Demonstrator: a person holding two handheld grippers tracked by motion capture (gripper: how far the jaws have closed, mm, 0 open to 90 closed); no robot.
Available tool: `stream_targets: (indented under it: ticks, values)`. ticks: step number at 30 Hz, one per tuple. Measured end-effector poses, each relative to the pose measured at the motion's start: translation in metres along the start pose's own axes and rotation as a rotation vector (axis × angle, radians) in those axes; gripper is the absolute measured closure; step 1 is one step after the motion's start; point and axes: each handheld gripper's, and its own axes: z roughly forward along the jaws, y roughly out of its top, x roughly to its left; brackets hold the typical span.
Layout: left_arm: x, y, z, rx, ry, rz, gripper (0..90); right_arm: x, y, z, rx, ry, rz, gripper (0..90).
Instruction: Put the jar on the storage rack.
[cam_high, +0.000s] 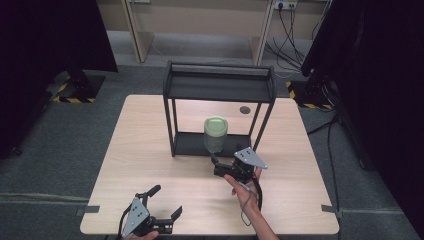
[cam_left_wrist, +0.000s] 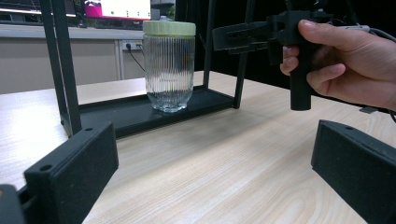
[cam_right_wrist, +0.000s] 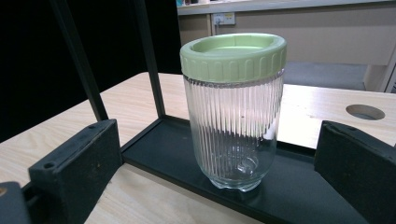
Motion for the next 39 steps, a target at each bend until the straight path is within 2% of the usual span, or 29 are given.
stream_targets:
  ticks: [39]
  values:
    - [0.000,0.001,0.000,-0.002,-0.002,0.000,0.0,0.003,-0.014,-0.018,-0.007,0.014,0.016,1.3]
